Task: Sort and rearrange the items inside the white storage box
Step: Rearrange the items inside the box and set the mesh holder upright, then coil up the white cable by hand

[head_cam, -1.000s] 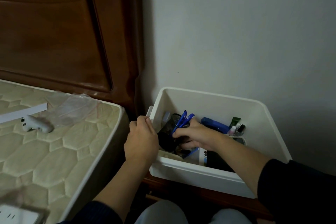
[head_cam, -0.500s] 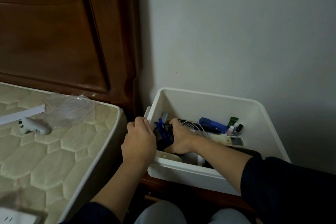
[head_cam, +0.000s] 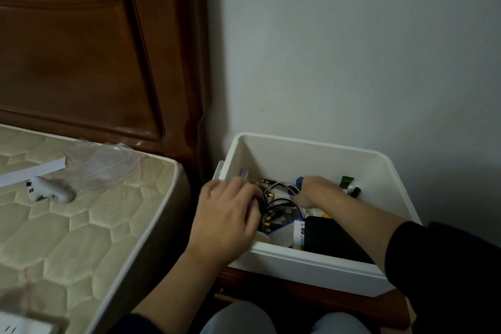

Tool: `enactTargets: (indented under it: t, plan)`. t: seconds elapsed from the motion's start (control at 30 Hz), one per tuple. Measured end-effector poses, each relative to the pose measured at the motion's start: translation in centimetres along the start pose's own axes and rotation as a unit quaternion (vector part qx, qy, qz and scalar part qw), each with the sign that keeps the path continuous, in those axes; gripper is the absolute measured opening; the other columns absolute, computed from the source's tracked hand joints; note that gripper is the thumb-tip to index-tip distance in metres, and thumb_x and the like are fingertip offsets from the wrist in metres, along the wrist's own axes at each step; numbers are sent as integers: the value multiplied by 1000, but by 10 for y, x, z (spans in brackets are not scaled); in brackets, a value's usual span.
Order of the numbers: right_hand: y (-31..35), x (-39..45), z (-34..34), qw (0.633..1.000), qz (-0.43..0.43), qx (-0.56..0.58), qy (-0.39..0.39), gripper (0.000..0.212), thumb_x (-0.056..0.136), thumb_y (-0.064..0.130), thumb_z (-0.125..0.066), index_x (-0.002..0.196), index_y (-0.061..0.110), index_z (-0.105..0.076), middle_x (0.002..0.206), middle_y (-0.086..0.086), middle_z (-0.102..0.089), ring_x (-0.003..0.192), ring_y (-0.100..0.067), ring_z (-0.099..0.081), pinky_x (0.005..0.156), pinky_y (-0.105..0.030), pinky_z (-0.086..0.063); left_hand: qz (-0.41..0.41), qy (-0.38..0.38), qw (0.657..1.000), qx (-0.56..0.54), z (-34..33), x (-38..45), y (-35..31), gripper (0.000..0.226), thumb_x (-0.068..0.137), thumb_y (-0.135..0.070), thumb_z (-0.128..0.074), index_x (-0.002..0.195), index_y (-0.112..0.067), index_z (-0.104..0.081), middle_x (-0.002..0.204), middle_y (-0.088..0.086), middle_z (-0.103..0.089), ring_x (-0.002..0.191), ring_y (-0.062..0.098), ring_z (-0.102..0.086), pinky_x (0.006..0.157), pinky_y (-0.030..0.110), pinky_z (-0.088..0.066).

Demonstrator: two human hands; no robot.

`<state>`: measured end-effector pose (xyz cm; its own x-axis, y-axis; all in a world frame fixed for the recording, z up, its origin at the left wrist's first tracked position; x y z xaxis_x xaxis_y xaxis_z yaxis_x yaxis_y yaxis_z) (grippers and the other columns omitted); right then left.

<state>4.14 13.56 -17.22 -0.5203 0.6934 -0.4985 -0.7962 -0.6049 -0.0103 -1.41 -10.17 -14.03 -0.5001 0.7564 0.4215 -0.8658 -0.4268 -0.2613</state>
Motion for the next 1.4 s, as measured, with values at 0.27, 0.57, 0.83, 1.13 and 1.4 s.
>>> enactTargets:
  t: [0.27, 0.57, 0.83, 1.13, 1.4]
  plan:
    - [2, 12, -27, 995, 3, 95, 19, 23, 96, 30, -66, 105, 9, -63, 91, -5, -59, 87, -22, -60, 64, -27, -45, -37, 234, 965, 111, -14, 10, 3, 73, 100, -60, -8, 106, -38, -77, 113, -20, -73, 121, 4, -57, 123, 50, 19]
    - [-20, -12, -1, 919, 76, 368, -118, 29, 105, 34, -55, 91, 18, -74, 79, -6, -72, 72, -27, -76, 67, -43, -67, -39, 243, 961, 128, -16, 11, 4, 77, 91, -53, -2, 91, -32, -75, 102, -16, -73, 110, 5, -62, 121, 52, 21]
    - [-25, -77, 56, 760, 232, 552, -255, 29, 112, 25, -41, 95, 15, -62, 77, -3, -66, 67, -20, -64, 56, -30, -59, -25, 252, 960, 117, -15, 12, 2, 68, 96, -50, -9, 88, -32, -75, 98, -13, -73, 107, 9, -63, 121, 53, 21]
    - [-28, -148, 98, 642, 381, 583, -322, 28, 115, 21, -31, 99, 14, -52, 118, -3, -72, 96, -25, -75, 93, -35, -61, 70, 163, 984, -17, -2, 21, -6, 12, 100, -40, -50, 106, -37, -60, 106, -18, -62, 114, 10, -61, 127, 44, -14]
    - [-47, -209, 129, 583, 448, 580, -351, 30, 115, 29, -27, 98, 19, -50, 123, -4, -71, 94, -31, -77, 94, -35, -60, 140, 220, 942, -213, -9, 68, -72, 85, 94, -53, -67, 163, -31, -21, 162, 1, -20, 143, 29, -43, 117, 47, -41]
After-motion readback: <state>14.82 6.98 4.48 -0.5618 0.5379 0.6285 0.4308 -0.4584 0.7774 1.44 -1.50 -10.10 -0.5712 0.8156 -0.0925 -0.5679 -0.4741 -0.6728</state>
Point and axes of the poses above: each hand's wrist, its own x-axis towards the middle knuckle, its own z-axis out of the back of the hand, y = z × x, the point moved 2 cm from there along x, towards the middle knuckle
